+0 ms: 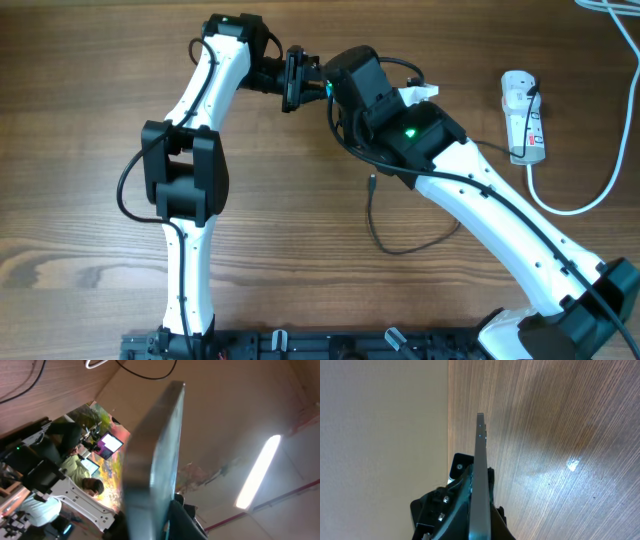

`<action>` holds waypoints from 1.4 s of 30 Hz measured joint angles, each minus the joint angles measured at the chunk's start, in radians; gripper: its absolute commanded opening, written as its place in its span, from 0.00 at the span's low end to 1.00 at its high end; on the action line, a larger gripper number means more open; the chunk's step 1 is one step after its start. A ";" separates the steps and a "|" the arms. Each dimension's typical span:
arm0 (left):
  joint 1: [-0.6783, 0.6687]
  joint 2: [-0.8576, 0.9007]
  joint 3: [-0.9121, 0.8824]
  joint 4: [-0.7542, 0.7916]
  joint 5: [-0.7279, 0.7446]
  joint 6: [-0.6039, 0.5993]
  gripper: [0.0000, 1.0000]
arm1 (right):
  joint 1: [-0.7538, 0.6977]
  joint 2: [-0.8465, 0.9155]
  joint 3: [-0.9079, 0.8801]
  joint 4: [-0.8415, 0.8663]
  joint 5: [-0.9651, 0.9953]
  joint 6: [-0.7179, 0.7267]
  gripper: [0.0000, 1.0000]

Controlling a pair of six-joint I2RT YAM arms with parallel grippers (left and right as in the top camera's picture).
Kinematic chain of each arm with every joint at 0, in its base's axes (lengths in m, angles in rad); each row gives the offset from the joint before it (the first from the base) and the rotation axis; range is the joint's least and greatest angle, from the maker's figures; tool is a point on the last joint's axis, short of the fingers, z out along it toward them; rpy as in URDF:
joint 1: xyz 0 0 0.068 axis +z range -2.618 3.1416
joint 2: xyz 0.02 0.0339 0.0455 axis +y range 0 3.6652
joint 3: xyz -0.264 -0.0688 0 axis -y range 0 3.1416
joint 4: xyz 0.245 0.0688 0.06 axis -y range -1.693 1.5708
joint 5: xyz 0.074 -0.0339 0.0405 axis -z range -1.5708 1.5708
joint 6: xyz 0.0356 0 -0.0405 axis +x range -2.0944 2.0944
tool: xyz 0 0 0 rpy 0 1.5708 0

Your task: Plug charger to phone and switch on socket

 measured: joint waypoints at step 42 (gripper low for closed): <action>0.123 -0.058 0.002 0.437 -0.482 0.245 0.04 | -0.319 -0.059 -0.200 -0.216 -0.498 -1.463 0.75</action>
